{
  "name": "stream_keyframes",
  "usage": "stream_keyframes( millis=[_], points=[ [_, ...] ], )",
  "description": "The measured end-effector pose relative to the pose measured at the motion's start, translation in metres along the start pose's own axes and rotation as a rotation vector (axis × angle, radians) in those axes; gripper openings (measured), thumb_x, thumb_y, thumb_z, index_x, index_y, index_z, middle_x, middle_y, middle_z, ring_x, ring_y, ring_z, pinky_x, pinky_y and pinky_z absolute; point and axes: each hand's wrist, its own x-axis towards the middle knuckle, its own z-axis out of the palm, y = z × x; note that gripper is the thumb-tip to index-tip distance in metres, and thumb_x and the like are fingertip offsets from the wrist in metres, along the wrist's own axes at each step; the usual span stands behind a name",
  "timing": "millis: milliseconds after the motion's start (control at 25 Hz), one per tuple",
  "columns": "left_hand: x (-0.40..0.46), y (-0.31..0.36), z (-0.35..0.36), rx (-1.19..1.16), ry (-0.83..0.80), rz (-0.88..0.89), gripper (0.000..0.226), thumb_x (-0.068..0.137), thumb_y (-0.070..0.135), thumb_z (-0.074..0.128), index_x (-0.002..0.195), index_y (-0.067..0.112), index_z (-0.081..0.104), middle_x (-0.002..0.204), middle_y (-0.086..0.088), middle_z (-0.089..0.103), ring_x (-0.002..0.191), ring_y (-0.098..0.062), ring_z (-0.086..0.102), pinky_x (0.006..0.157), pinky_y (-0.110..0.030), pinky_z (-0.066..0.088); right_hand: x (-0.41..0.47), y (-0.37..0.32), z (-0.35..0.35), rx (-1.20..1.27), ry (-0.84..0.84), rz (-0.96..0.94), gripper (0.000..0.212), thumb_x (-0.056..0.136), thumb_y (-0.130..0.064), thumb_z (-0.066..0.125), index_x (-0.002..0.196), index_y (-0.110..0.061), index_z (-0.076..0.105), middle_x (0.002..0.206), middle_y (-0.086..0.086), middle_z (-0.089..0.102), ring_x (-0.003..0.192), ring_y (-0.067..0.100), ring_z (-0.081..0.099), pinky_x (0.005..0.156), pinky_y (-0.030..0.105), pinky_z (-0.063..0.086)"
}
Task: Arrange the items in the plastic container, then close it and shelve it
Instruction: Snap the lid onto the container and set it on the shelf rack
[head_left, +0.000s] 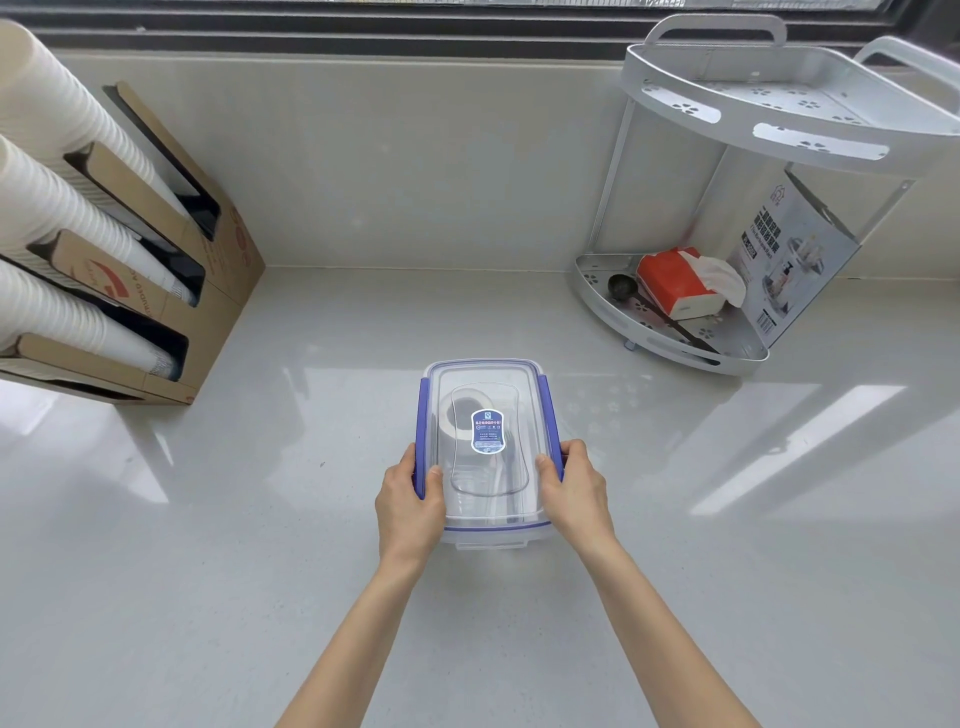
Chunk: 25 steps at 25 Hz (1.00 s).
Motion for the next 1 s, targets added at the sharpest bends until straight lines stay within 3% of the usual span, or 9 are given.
stream_keyframes(
  millis=[120,360,480,600,760,1000],
  points=[
    [0.002,-0.001,-0.001,0.007,-0.024,0.017,0.038,0.091,0.017,0.048,0.129,0.013,0.048,0.119,-0.012,0.059,0.092,-0.016,0.049,0.085,-0.027,0.040,0.000,0.001,-0.001,0.008,0.002,-0.004,0.029,0.093,-0.023,0.042,0.113,-0.001,0.044,0.113,0.017,0.058,0.099,0.031,0.054,0.077,0.031,0.039],
    [0.012,-0.004,-0.018,-0.311,-0.211,-0.226,0.044,0.087,0.021,0.057,0.128,0.021,0.042,0.123,-0.003,0.052,0.098,-0.020,0.056,0.077,-0.033,0.048,-0.003,0.006,-0.003,0.127,-0.011,-0.003,0.032,0.092,-0.025,0.048,0.117,-0.007,0.046,0.101,0.000,0.053,0.088,0.015,0.049,0.077,0.026,0.040],
    [0.014,-0.004,-0.023,-0.390,-0.285,-0.305,0.045,0.086,0.022,0.059,0.127,0.026,0.040,0.122,-0.003,0.056,0.085,-0.012,0.060,0.067,-0.030,0.050,-0.004,0.009,-0.004,0.162,-0.022,0.014,0.036,0.090,-0.029,0.050,0.120,-0.011,0.046,0.099,-0.003,0.052,0.087,0.015,0.051,0.076,0.027,0.041],
    [0.014,-0.003,-0.023,-0.379,-0.292,-0.305,0.045,0.086,0.021,0.059,0.126,0.028,0.039,0.122,-0.005,0.056,0.084,-0.010,0.059,0.066,-0.030,0.050,-0.005,0.012,-0.012,0.196,-0.066,0.068,0.041,0.087,-0.034,0.055,0.121,-0.016,0.044,0.098,0.000,0.054,0.088,0.018,0.055,0.076,0.028,0.044],
    [0.011,0.000,-0.024,-0.370,-0.384,-0.311,0.062,0.086,0.016,0.060,0.139,0.024,0.030,0.119,-0.005,0.055,0.093,-0.019,0.058,0.059,-0.028,0.051,-0.010,0.016,-0.021,0.215,-0.109,0.076,0.044,0.084,-0.029,0.059,0.123,-0.016,0.044,0.100,-0.001,0.057,0.088,0.017,0.057,0.076,0.028,0.044],
    [0.010,0.022,-0.025,-0.386,-0.437,-0.222,0.051,0.086,0.017,0.060,0.132,0.024,0.042,0.109,-0.006,0.060,0.084,-0.012,0.061,0.059,-0.025,0.050,-0.013,0.005,-0.042,0.259,-0.075,-0.019,0.038,0.085,-0.023,0.058,0.121,-0.013,0.053,0.103,0.006,0.065,0.091,0.022,0.060,0.078,0.029,0.046]
  ],
)
